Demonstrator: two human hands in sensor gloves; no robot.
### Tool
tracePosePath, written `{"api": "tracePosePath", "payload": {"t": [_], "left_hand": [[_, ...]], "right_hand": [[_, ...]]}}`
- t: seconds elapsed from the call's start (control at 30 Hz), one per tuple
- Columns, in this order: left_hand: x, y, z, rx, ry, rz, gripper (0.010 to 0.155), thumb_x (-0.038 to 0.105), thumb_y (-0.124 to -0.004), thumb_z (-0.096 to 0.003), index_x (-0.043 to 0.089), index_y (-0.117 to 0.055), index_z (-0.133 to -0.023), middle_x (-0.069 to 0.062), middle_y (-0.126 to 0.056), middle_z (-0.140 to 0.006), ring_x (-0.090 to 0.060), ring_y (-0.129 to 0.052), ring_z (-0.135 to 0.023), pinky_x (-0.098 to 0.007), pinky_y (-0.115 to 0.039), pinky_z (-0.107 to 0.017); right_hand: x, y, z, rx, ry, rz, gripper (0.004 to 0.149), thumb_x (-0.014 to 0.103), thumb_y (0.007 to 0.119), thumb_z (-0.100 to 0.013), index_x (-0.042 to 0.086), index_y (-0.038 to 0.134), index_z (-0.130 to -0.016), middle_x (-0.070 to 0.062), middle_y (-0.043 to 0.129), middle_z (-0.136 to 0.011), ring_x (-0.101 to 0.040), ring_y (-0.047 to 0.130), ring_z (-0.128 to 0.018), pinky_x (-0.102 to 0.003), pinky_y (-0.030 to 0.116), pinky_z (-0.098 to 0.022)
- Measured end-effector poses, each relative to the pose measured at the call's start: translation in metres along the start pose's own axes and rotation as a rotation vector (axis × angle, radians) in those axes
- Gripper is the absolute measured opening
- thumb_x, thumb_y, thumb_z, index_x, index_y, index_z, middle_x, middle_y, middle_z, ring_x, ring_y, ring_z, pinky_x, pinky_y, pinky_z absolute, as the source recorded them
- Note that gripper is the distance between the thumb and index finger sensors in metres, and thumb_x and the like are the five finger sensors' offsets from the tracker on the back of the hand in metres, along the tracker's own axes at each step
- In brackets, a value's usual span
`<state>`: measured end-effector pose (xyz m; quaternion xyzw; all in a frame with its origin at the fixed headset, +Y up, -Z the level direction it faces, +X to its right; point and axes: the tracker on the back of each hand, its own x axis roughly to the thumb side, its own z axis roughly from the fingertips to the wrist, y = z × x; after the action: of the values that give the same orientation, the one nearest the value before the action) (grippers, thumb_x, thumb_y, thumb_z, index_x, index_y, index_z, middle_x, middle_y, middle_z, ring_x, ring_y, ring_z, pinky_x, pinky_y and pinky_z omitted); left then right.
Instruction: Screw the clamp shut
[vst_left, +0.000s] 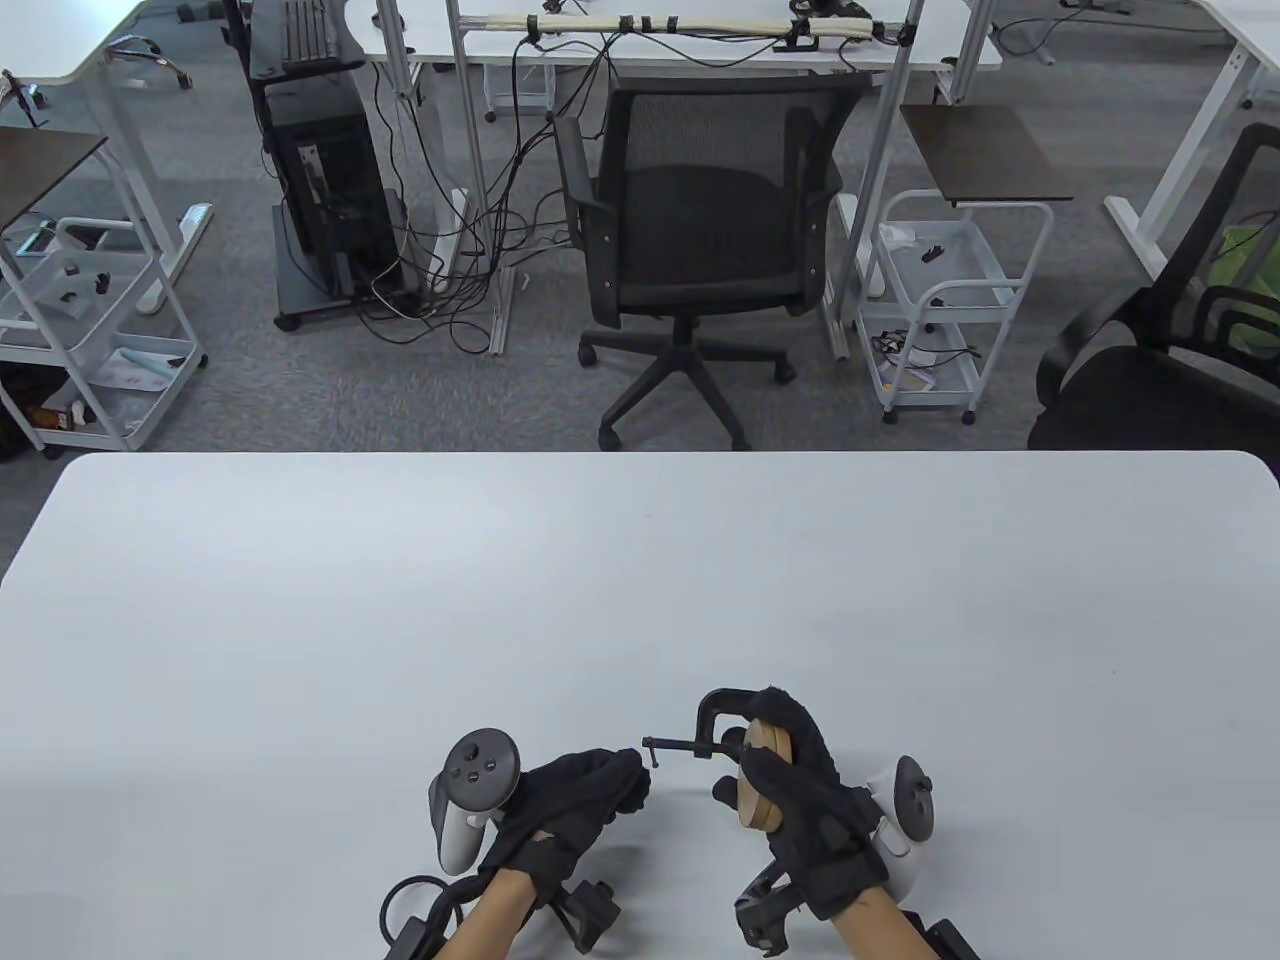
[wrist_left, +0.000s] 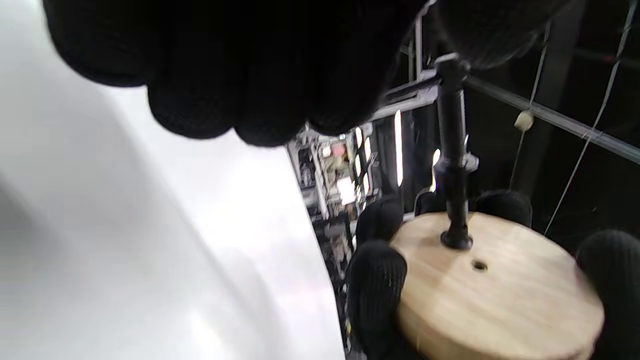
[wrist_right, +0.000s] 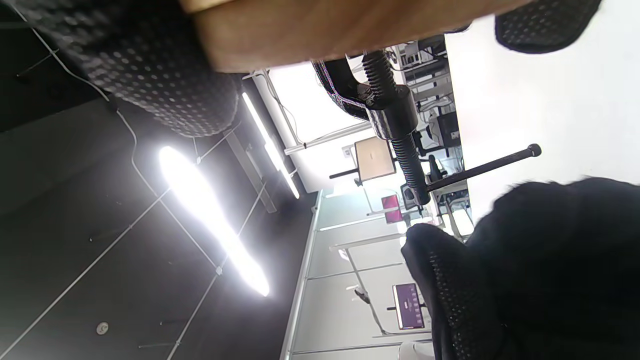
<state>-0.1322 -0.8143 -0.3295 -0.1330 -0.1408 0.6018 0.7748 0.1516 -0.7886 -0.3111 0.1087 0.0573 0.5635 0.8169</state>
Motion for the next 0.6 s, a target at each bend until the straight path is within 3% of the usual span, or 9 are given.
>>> {"api": "tracePosePath", "payload": {"t": [0.1, 0.17, 0.23, 0.4, 0.6], "left_hand": [[-0.002, -0.003, -0.001, -0.008, -0.004, 0.038, 0.071, 0.068, -0.065, -0.0537, 0.009, -0.094, -0.079, -0.017, -0.094, -0.083, -0.044, -0.089, -0.076, -0.059, -0.076, -0.053], [-0.003, -0.005, -0.001, -0.023, -0.010, 0.073, 0.076, 0.069, -0.064, -0.0540, 0.006, -0.086, -0.091, -0.018, -0.088, -0.091, -0.045, -0.084, -0.080, -0.059, -0.074, -0.055], [-0.003, -0.005, -0.002, -0.050, -0.032, 0.118, 0.072, 0.067, -0.064, -0.0551, 0.013, -0.074, -0.101, -0.017, -0.083, -0.096, -0.044, -0.081, -0.084, -0.060, -0.072, -0.058], [0.003, -0.002, -0.002, -0.014, -0.075, 0.103, 0.056, 0.051, -0.072, -0.0555, 0.020, -0.072, -0.102, -0.009, -0.091, -0.083, -0.036, -0.090, -0.076, -0.057, -0.075, -0.056], [0.012, -0.001, -0.001, 0.050, -0.174, 0.036, 0.048, 0.037, -0.080, -0.0514, 0.032, -0.075, -0.099, -0.005, -0.089, -0.088, -0.035, -0.088, -0.081, -0.058, -0.074, -0.058]], "right_hand": [[-0.002, 0.003, 0.000, 0.030, 0.014, 0.003, 0.076, 0.052, 0.093, -0.046, 0.021, 0.057, -0.104, 0.004, 0.046, -0.112, -0.054, 0.051, -0.091, -0.069, 0.066, -0.050], [-0.004, 0.006, 0.000, 0.059, 0.025, 0.019, 0.076, 0.052, 0.093, -0.046, 0.021, 0.057, -0.104, 0.004, 0.046, -0.112, -0.055, 0.051, -0.091, -0.070, 0.066, -0.050], [-0.005, 0.010, 0.000, 0.082, 0.030, 0.039, 0.076, 0.052, 0.093, -0.046, 0.021, 0.057, -0.104, 0.004, 0.046, -0.112, -0.054, 0.051, -0.091, -0.069, 0.066, -0.050], [-0.006, 0.013, 0.001, 0.095, 0.035, 0.044, 0.076, 0.052, 0.093, -0.045, 0.021, 0.057, -0.104, 0.004, 0.046, -0.112, -0.055, 0.051, -0.091, -0.070, 0.066, -0.050], [-0.006, 0.013, 0.001, 0.084, 0.044, 0.054, 0.076, 0.052, 0.093, -0.045, 0.020, 0.058, -0.104, 0.003, 0.047, -0.112, -0.055, 0.051, -0.091, -0.070, 0.065, -0.050]]}}
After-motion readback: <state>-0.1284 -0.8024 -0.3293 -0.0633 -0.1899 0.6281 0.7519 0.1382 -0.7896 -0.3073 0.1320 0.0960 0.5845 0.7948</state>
